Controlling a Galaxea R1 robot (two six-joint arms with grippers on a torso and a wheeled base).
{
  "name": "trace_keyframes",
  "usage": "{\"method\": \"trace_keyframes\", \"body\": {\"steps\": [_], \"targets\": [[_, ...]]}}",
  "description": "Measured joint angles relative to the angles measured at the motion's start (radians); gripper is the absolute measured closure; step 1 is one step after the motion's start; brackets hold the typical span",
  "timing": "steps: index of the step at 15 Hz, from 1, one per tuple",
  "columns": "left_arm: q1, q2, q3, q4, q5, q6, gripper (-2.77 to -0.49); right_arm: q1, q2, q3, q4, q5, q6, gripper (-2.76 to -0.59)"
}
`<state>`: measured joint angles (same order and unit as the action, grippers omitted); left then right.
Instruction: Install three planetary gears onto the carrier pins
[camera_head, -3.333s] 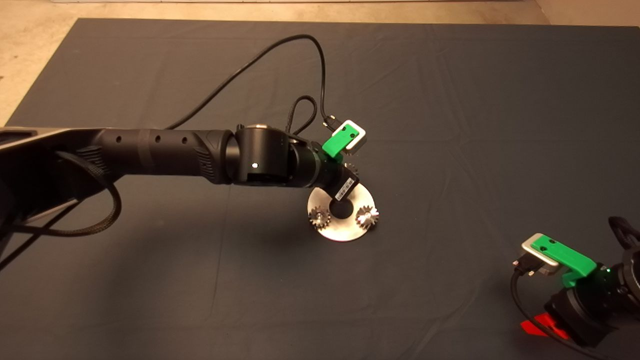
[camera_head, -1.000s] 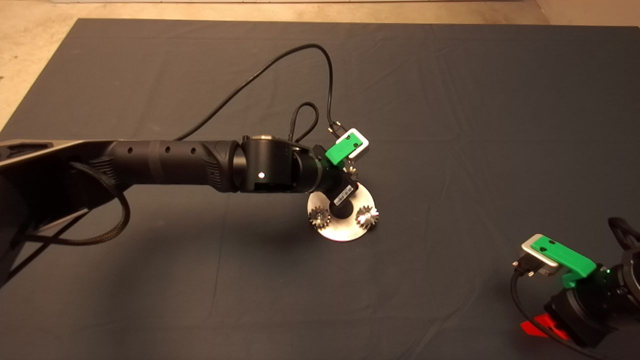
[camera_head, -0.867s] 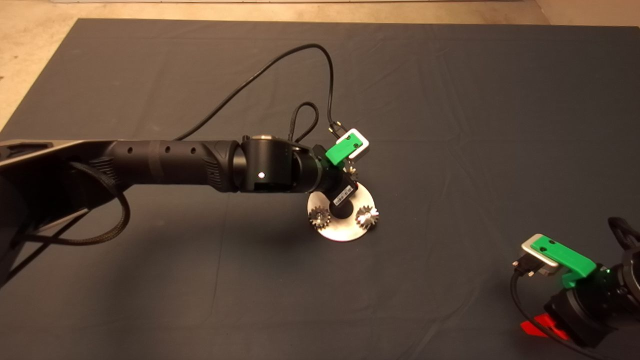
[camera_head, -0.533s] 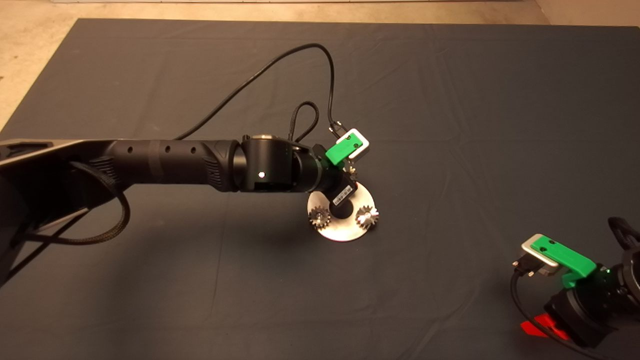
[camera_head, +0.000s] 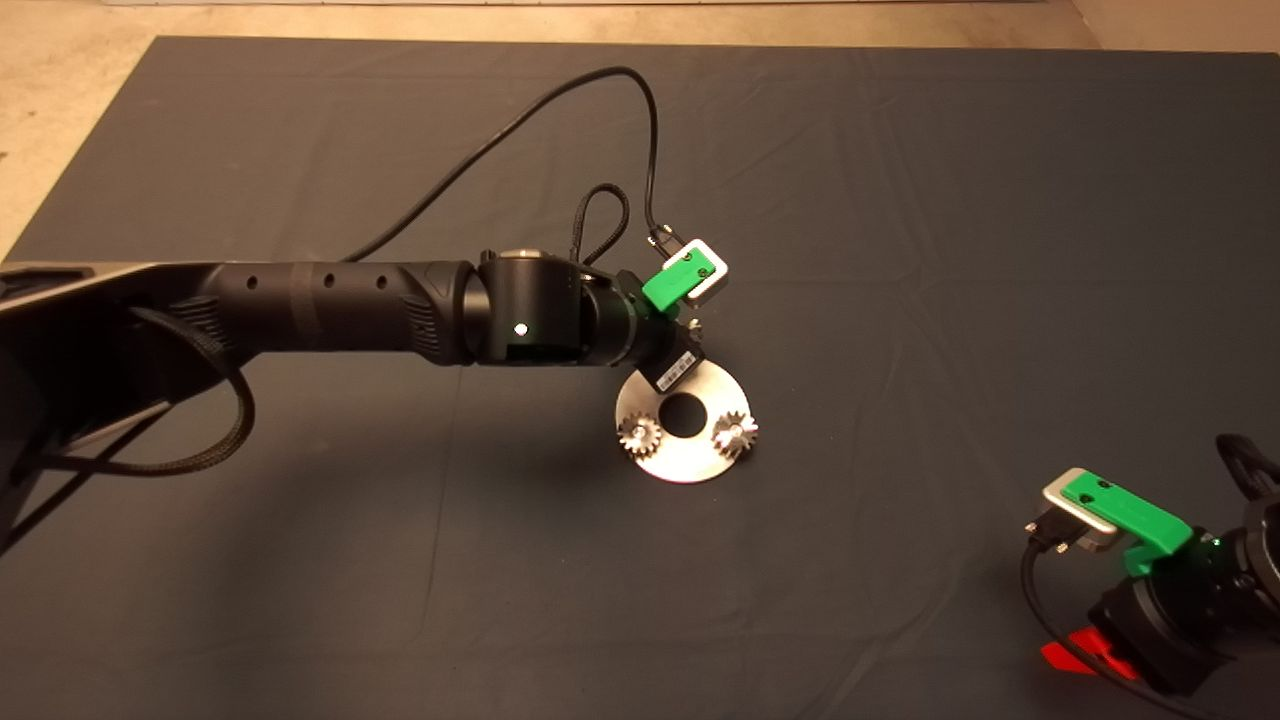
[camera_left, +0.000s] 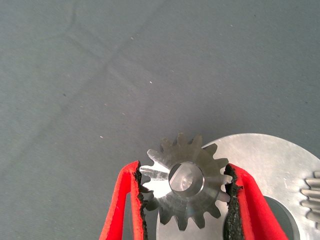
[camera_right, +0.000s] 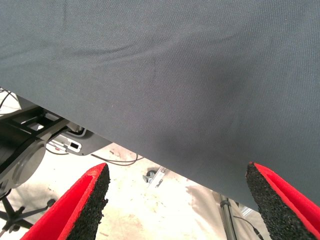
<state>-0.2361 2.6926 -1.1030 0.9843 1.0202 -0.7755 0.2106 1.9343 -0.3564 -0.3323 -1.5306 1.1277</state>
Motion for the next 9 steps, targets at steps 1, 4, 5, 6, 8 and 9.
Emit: {"method": "trace_keyframes", "body": {"steps": [1,4,5,6,8,9], "targets": [[0.0,0.0,0.0,-0.001,0.0,0.0,-0.64,0.0,0.0,0.0,0.0,0.0,0.0,-2.02],[0.0,0.0,0.0,-0.012,0.0,0.0,-0.64,0.0,0.0,0.0,0.0,0.0,0.0,-2.02],[0.0,0.0,0.0,-0.013,0.0,0.0,-0.64,0.0,0.0,0.0,0.0,0.0,0.0,-2.02],[0.0,0.0,0.0,-0.021,-0.002,0.0,-0.64,0.0,0.0,0.0,0.0,0.0,0.0,-2.02],[0.0,0.0,0.0,-0.048,-0.011,0.0,-0.64,0.0,0.001,0.0,0.0,0.0,0.0,-2.02],[0.0,0.0,0.0,-0.052,-0.013,0.0,-0.63,0.0,0.002,0.0,0.0,0.0,0.001,-2.02]]}}
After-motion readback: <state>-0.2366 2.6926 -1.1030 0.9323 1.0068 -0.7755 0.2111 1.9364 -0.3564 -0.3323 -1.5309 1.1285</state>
